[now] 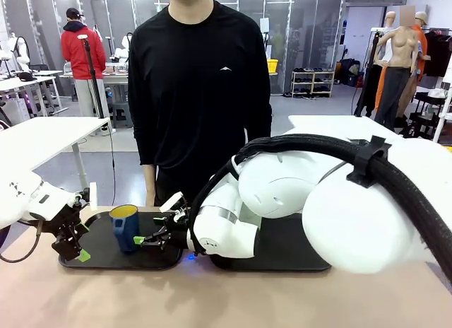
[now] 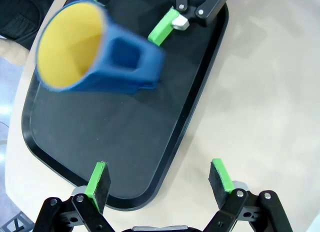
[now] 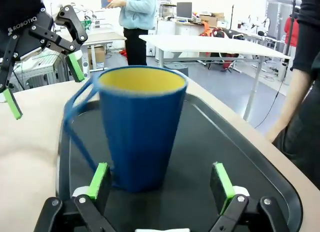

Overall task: Sort and store the cups by type.
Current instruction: Pick up the Handle plastic cup and place it into the empty Flat Tray.

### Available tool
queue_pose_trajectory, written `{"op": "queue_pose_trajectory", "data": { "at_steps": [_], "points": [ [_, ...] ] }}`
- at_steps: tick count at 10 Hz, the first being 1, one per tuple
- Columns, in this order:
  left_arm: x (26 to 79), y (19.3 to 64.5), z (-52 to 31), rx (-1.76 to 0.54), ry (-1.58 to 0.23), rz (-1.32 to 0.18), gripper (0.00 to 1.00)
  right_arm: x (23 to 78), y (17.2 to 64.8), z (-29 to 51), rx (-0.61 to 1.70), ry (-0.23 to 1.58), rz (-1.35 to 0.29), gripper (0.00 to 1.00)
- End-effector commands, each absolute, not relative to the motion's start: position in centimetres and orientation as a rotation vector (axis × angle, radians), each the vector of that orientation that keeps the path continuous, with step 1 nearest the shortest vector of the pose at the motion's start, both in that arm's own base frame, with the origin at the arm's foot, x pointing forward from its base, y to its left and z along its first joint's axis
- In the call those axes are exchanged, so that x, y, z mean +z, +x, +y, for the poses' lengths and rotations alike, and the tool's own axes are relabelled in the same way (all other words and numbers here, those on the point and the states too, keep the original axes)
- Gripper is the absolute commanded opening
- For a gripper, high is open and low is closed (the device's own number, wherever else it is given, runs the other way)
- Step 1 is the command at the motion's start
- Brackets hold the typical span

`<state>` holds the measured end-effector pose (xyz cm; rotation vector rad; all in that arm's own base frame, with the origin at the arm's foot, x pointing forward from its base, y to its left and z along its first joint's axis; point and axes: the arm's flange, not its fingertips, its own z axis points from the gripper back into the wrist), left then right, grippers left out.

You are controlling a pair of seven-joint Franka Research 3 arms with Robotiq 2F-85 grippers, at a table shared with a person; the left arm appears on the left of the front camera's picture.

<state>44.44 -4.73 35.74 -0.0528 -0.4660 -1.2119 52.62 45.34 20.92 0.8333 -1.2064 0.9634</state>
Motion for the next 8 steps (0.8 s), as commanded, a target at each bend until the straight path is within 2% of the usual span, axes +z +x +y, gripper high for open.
{"op": "queue_pose_trajectory", "data": {
  "at_steps": [1, 8],
  "points": [
    [35.6, 44.5, -4.7, -1.207, -0.029, -0.463, 1.00, 20.1, 48.8, 44.8, 0.959, 0.824, -1.213, 1.00],
    [35.6, 44.5, -4.7, -1.207, -0.029, -0.463, 1.00, 21.1, 44.0, 39.8, 1.009, 0.862, -1.203, 1.00]
  ]
}}
